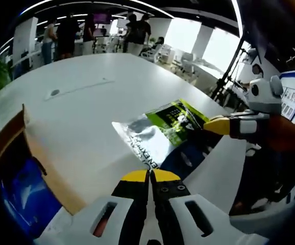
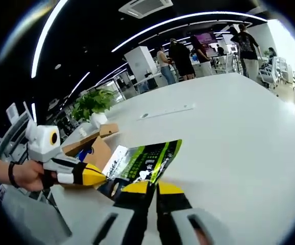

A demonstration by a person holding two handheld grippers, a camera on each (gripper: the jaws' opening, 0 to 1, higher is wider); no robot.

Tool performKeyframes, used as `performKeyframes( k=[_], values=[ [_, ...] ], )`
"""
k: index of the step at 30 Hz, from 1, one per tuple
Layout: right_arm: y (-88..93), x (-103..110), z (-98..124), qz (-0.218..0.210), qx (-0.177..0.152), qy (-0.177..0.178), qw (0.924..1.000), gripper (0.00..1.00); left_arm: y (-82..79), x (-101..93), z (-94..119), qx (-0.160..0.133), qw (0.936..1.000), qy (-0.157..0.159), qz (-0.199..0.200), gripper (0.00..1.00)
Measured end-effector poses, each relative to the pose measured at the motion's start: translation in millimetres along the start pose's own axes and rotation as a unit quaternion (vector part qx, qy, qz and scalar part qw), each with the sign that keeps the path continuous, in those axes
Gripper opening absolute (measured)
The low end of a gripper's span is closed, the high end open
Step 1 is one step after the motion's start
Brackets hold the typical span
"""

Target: Operate the shoe box by opening the lid, removing the specified soft item, and placing it in the target area until the item is outside and the box remains undamaged.

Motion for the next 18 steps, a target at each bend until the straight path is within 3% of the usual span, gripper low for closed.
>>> performKeyframes(
  k=[18],
  values=[
    [6.9,-8.8,-9.4,0.002,0.013,-0.001,0.9999,0.00,5.6,2.5,-11.0,0.019,0.9996,-0.005,-0.018,0.00]
  ],
)
Point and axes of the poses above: the point that each gripper's makers call its tool centre point, and the gripper's own axes: z roughly backward along the fingers, x roughly to its left, y roughly out of its underside, the point moved 5 cm from there along z, roughly backward along the fingers, and after that the axes turned 3 degrees about y, right-handed, at the moved point
